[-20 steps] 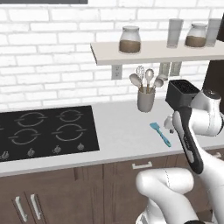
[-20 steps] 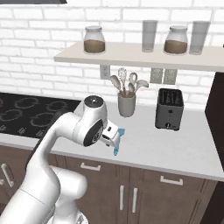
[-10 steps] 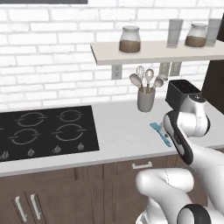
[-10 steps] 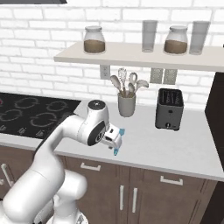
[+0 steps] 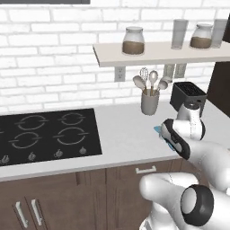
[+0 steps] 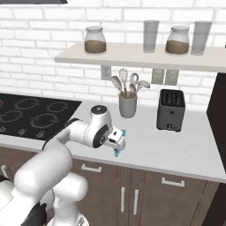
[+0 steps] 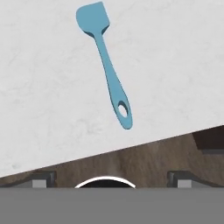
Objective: Put the broccoli and lemon in the pot. Retrieve the spatula and lightly stir the vegetables in the pot.
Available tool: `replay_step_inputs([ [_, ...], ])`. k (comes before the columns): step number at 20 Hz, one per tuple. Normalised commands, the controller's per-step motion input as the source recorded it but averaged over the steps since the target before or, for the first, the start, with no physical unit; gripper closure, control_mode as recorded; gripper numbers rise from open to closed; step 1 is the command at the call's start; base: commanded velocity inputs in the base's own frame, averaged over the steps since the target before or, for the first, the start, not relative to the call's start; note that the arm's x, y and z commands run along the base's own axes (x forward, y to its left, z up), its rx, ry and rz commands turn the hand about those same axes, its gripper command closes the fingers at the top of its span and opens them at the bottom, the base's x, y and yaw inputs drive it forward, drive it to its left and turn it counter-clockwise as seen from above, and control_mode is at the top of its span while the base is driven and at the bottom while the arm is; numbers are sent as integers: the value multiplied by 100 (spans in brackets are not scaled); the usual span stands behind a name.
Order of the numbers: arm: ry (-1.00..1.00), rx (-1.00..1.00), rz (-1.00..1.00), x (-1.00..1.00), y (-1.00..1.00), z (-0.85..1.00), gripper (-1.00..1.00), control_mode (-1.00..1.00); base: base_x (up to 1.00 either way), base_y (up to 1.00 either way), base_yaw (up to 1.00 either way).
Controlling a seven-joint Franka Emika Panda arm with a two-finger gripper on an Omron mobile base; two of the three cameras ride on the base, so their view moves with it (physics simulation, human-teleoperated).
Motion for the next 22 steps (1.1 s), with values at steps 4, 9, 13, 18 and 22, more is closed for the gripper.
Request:
replay_step_inputs([
  [4, 7, 0, 0, 34, -24, -27, -100, -100, 0, 0, 0],
  [9, 9, 0, 0, 24, -25, -23, -100, -100, 0, 0, 0],
  [13, 11, 0, 0, 24, -13, -35, -100, -100, 0, 0, 0],
  [18, 5, 0, 2, 19, -3, -36, -100, -100, 0, 0, 0],
  [22, 0, 0, 3, 16, -2, -29, -100, -100, 0, 0, 0],
])
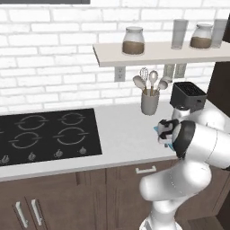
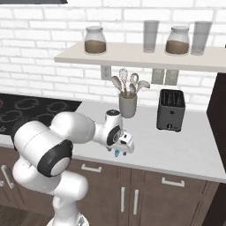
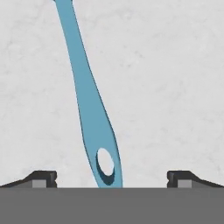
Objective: Put the broccoli and lemon in the pot. Retrieve the spatula and lightly stir the vegetables in the pot.
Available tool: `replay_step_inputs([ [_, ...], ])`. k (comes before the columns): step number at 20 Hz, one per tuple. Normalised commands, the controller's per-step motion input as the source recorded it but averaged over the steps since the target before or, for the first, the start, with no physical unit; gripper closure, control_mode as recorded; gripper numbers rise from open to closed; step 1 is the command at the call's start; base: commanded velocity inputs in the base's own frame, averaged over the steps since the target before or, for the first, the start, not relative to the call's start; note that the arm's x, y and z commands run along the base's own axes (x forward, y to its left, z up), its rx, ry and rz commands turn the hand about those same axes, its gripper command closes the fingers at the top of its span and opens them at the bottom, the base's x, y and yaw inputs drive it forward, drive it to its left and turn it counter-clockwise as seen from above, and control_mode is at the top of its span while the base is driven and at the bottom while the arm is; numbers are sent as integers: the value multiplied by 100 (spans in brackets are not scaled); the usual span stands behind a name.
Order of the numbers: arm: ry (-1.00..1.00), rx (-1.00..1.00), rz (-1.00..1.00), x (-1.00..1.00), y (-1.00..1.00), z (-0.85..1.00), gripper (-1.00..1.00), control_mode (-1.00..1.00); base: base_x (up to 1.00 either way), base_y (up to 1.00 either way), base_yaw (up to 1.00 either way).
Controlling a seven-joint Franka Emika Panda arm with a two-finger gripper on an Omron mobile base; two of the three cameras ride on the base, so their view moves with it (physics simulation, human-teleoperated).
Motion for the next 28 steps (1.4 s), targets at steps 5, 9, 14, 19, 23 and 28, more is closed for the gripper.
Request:
replay_step_inputs([
  [5, 0, 0, 4, 4, -2, -30, -100, -100, 0, 0, 0],
  [9, 0, 0, 5, 0, 0, -41, 100, -100, 0, 0, 0],
  [14, 0, 0, 5, 0, 0, -31, 100, -100, 0, 0, 0],
  [19, 0, 0, 4, -3, 0, -6, 100, -100, 0, 0, 0],
  [23, -1, 0, 3, -16, 0, 0, 100, -100, 0, 0, 0],
  [28, -15, 0, 0, -44, 4, 53, 100, -100, 0, 0, 0],
])
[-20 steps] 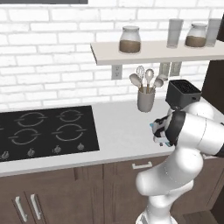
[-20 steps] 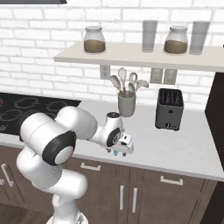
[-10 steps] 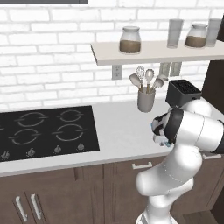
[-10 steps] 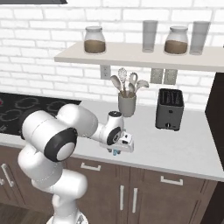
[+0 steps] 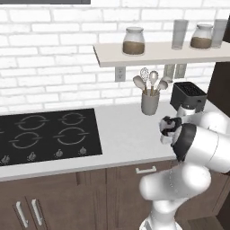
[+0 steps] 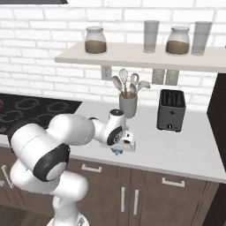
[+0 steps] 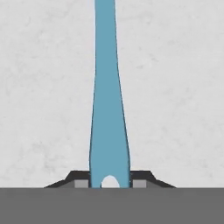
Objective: Put the broccoli and lemon in the pot. Retrieve the spatula and lightly stir the vegetables in the pot.
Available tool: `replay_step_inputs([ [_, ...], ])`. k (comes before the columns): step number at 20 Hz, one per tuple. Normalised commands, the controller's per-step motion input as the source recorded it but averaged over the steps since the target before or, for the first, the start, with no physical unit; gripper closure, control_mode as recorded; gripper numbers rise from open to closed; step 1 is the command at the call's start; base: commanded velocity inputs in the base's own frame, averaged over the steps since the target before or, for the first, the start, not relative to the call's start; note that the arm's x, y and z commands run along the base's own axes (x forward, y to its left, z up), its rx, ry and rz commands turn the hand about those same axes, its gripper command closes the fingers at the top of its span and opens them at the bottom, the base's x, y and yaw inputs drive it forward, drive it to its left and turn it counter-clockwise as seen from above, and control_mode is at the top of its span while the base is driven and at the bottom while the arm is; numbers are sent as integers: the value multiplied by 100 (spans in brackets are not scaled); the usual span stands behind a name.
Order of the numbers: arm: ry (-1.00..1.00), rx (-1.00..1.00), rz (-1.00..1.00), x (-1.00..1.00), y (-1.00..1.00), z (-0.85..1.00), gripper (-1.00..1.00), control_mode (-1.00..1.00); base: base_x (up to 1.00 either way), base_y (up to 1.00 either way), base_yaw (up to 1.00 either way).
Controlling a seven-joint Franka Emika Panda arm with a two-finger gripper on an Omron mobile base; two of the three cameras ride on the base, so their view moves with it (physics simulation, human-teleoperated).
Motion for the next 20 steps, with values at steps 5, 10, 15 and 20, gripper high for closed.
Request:
replay_step_inputs([
  [5, -23, 0, 0, -64, 29, 100, 100, -100, 0, 0, 0],
  [10, -2, 0, -1, -47, 45, 100, 100, -100, 0, 0, 0],
  [15, 11, 5, -6, -52, 25, 100, 100, -100, 0, 0, 0],
  [20, 11, 5, -1, -60, 30, 98, 100, -100, 0, 0, 0],
])
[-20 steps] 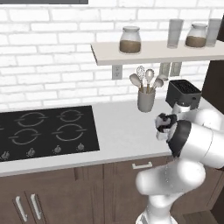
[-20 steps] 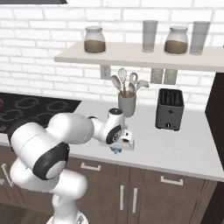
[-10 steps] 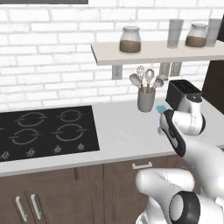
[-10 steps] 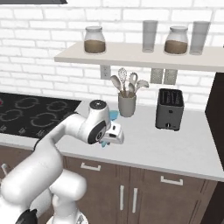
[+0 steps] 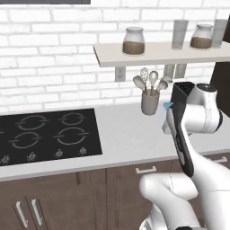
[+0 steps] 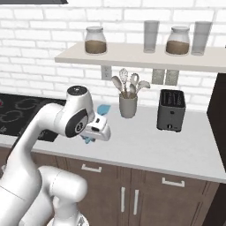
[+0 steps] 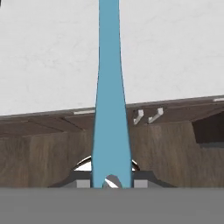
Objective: Put the broccoli and lemon in the pot. Retrieve the spatula and lightly stir the vegetables in the pot.
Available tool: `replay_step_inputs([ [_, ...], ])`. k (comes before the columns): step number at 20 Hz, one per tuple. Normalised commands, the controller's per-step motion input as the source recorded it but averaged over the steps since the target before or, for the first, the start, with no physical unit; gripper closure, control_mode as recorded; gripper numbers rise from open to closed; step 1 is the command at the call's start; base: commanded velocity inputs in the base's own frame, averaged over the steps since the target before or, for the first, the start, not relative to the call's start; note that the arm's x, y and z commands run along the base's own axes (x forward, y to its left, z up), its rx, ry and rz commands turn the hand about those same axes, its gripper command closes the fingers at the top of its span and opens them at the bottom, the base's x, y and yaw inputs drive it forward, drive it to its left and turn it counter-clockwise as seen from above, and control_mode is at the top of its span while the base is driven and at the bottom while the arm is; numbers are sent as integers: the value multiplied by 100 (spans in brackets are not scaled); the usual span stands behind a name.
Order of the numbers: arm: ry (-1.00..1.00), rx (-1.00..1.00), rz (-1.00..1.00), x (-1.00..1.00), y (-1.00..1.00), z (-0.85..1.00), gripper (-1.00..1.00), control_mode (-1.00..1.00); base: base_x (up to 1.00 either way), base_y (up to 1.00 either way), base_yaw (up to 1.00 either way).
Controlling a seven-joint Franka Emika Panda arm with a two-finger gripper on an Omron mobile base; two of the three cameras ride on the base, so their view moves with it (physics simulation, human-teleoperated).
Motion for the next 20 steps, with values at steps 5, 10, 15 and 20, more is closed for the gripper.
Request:
replay_step_inputs([
  [5, 10, 2, 0, -54, 35, 63, 100, -100, 0, 0, 0],
  [10, 11, 2, 0, -27, 5, 3, 100, -100, 0, 0, 0],
  [15, 0, 0, 0, 0, 0, 0, 100, 100, -44, 76, 0],
  [20, 0, 0, 0, 0, 0, 0, 100, 100, -6, 100, 0],
])
